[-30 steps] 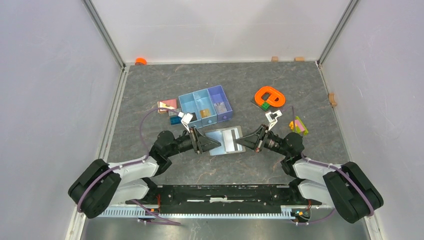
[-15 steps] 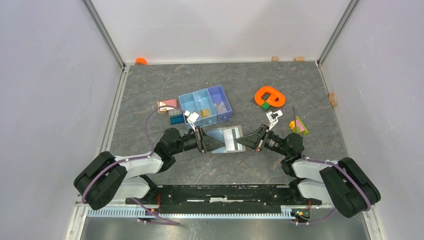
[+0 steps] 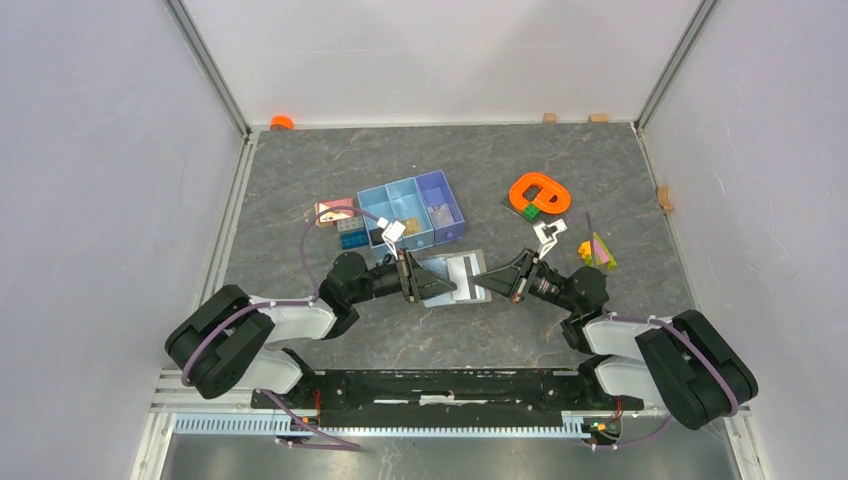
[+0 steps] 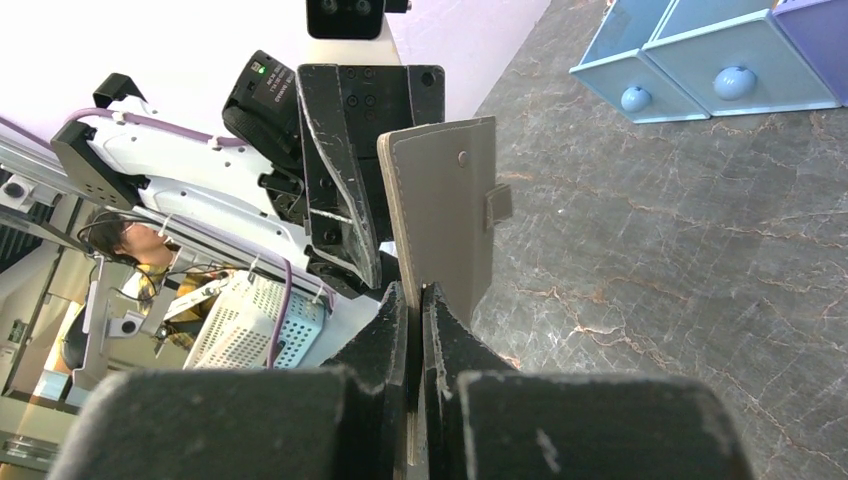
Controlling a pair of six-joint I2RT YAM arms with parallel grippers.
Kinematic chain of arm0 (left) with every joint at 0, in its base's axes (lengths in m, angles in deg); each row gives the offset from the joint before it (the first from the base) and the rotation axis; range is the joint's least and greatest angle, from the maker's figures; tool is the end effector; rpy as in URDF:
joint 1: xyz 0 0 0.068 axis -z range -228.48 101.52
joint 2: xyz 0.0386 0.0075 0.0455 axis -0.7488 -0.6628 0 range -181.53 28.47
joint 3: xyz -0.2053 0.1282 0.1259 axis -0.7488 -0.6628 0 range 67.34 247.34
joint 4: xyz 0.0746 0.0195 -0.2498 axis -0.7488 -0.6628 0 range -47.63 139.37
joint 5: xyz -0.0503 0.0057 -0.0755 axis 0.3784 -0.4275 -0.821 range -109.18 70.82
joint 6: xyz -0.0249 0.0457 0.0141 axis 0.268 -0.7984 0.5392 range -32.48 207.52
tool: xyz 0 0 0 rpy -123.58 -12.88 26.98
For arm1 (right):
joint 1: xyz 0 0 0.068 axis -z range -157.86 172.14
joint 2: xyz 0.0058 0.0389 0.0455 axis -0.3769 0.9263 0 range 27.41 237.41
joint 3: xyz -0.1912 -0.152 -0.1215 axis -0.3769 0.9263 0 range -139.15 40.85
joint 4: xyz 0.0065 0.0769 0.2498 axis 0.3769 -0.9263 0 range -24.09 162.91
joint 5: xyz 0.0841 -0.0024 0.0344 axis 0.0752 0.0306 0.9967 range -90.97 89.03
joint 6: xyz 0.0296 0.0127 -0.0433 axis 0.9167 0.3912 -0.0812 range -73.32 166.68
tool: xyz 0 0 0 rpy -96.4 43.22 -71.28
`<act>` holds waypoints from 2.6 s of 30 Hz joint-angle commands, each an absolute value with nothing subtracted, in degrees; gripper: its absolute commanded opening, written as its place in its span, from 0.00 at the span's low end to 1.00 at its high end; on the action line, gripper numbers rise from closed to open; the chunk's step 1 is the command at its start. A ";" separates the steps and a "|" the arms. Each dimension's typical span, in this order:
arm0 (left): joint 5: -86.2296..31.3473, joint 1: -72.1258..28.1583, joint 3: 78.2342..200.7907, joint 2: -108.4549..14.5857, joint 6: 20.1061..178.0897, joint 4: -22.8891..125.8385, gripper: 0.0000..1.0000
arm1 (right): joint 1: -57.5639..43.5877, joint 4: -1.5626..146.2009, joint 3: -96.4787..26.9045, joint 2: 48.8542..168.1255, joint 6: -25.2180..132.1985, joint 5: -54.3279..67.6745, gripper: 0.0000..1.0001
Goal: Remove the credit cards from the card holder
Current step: Remove the credit card from the card holder.
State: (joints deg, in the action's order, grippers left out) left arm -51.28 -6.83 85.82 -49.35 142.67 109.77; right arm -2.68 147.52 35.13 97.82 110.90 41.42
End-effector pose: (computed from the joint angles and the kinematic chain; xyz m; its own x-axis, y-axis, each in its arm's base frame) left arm 0.1704 -0.1769 0.1933 -0.7800 -0.2366 -0.5793 0.5598 0.1498 -0.8150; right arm 0.1617 0.1012 0.1837 -0.7540 0.3841 -0.5329 -0.5377 0.1052 0.8365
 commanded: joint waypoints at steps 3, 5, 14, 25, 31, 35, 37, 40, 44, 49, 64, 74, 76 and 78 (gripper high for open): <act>-52.10 -6.30 87.91 -51.51 143.84 115.83 0.41 | -3.09 156.58 35.46 98.34 113.66 43.33 0.00; -51.43 -6.30 87.23 -51.38 144.50 117.37 0.34 | -3.10 156.76 35.53 98.38 113.85 43.33 0.00; -49.21 -6.64 85.34 -48.37 143.82 117.00 0.02 | -3.01 157.47 35.69 98.19 114.35 43.33 0.00; -46.43 -7.87 82.75 -42.73 141.52 110.50 0.02 | -1.82 154.52 35.84 95.80 112.53 43.00 0.00; -45.24 -8.04 82.59 -39.66 140.25 106.14 0.02 | -1.75 151.19 35.68 94.14 110.80 42.57 0.00; -47.76 -7.83 83.89 -41.12 140.35 106.94 0.21 | -1.81 152.74 35.78 95.05 111.75 42.84 0.00; -48.89 -7.63 84.08 -42.70 141.46 109.86 0.28 | -1.77 155.12 35.99 95.90 113.21 43.13 0.00; -49.83 -7.11 84.76 -44.87 142.38 112.43 0.32 | -1.71 158.41 36.30 97.33 115.17 43.50 0.00; -50.12 -6.33 85.86 -46.44 142.43 112.91 0.35 | -1.86 159.57 36.28 98.15 115.92 43.62 0.00; -50.43 -5.46 87.28 -47.62 142.34 113.00 0.35 | -2.35 158.96 36.15 98.38 115.61 43.50 0.00; -53.59 -5.38 86.21 -51.91 148.67 129.26 0.16 | -2.95 159.14 35.93 98.79 115.74 43.59 0.00; -50.19 -5.33 85.91 -41.62 142.28 113.22 0.28 | -2.85 149.74 34.96 96.78 109.93 42.30 0.00; -50.44 -5.20 86.27 -41.77 142.36 112.93 0.27 | -2.94 148.86 34.78 96.32 109.41 42.19 0.00; -50.89 -4.95 87.12 -42.87 142.36 112.41 0.29 | -3.11 149.39 34.80 96.39 109.62 42.23 0.00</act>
